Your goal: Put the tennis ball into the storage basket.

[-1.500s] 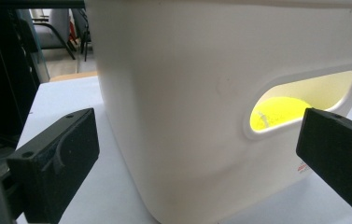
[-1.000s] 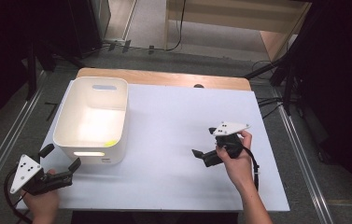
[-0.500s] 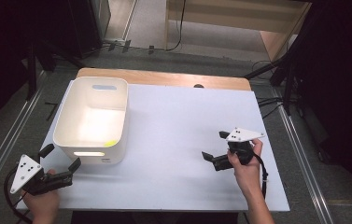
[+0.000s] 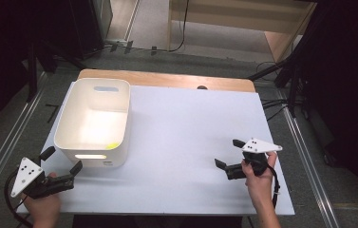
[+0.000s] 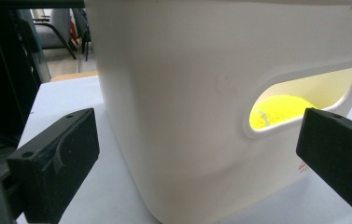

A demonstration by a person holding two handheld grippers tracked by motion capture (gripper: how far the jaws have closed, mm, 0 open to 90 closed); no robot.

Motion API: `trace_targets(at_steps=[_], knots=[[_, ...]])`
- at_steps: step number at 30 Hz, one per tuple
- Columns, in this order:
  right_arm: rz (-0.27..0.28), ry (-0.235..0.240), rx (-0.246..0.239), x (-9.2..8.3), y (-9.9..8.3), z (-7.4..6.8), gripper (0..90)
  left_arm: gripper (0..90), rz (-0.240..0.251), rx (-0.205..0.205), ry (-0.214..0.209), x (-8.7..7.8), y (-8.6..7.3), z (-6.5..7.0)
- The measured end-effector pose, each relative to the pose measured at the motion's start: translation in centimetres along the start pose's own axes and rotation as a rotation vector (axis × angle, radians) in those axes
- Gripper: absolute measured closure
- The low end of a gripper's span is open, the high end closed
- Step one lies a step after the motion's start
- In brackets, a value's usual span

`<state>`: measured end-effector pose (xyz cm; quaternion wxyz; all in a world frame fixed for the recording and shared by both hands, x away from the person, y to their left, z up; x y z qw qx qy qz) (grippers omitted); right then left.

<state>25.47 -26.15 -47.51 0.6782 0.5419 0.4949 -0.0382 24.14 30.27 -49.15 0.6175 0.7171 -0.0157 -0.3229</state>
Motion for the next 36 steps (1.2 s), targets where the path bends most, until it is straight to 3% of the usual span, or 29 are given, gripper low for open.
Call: trace_targets(at_steps=[27, 32, 36], knots=[[0.074, -0.056, 0.134, -1.5, -6.3, 1.9, 0.0, 0.0, 0.000, 0.001, -0.001, 0.0, 0.0, 0.0], [0.107, -0.068, 0.148, -1.9, -7.4, 2.4, 0.0, 0.0, 0.000, 0.001, -0.002, 0.0, 0.0, 0.0], [0.139, -0.082, 0.190, -2.5, -8.4, 2.7, 0.0, 0.0, 0.004, -0.006, -0.004, 0.0, 0.0, -0.1]])
Point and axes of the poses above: each handheld gripper's, and its own axes: x roughly forward along the jaws, y roughly out of its top, z roughly to its right, the point moved 2 cm from there along x, roughly forward along the jaws, and after that the axes turned 14 degrees about -z, right-handed, at the moved point
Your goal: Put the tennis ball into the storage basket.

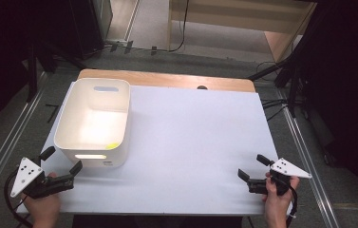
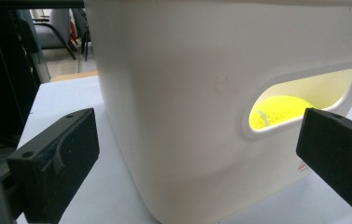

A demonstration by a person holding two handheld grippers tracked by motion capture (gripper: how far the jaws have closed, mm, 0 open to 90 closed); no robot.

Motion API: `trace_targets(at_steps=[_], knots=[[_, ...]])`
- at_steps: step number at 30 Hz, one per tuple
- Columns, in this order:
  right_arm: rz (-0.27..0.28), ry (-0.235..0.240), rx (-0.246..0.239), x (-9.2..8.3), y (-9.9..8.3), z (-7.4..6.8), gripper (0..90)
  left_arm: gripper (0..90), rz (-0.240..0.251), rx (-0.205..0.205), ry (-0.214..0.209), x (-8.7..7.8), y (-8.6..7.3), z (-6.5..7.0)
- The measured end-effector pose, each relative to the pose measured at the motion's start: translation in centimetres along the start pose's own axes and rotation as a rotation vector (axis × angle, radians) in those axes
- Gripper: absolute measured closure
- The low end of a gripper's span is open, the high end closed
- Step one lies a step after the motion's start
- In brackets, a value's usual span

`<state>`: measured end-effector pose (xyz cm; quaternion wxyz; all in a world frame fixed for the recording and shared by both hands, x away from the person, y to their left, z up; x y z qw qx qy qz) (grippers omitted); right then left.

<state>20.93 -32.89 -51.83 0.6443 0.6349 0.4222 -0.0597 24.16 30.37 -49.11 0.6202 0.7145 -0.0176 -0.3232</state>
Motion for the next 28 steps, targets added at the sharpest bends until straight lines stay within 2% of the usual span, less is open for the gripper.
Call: trace_targets(at_steps=[2, 5, 9, 11, 15, 17, 21, 28], knots=[[0.019, -0.013, -0.001, -0.4, -0.3, 0.3, 0.0, 0.0, 0.004, -0.004, -0.005, 0.0, 0.0, -0.1], [0.052, -0.012, 0.030, -0.9, -0.8, 0.7, 0.0, 0.0, 0.007, -0.006, -0.009, -0.1, 0.0, -0.1], [0.068, -0.039, 0.043, -1.4, -1.4, 1.3, 0.0, 0.0, 0.005, -0.005, -0.008, 0.0, 0.0, -0.1], [0.087, -0.042, 0.066, -1.6, -1.7, 1.5, 0.0, 0.0, 0.005, -0.006, -0.008, 0.0, 0.0, -0.1], [0.098, -0.048, 0.056, -1.6, -1.8, 1.7, 0.0, 0.0, 0.004, -0.005, -0.006, 0.0, 0.0, -0.1], [0.108, -0.031, 0.070, -1.4, -2.0, 1.8, 0.0, 0.0, 0.003, -0.004, -0.006, 0.0, 0.0, -0.1], [0.124, -0.024, 0.063, -1.4, -2.0, 1.9, 0.0, 0.0, 0.003, -0.004, -0.006, 0.0, 0.0, -0.1], [0.110, -0.021, 0.050, -1.1, -2.0, 1.7, 0.0, 0.0, 0.000, -0.002, -0.001, 0.0, 0.0, 0.0]])
Point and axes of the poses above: each handheld gripper's, and its own axes: x roughly forward along the jaws, y roughly out of its top, z roughly to its right, the point moved 2 cm from there along x, roughly forward along the jaws, and after that the axes turned 14 degrees about -z, right-handed, at the moved point
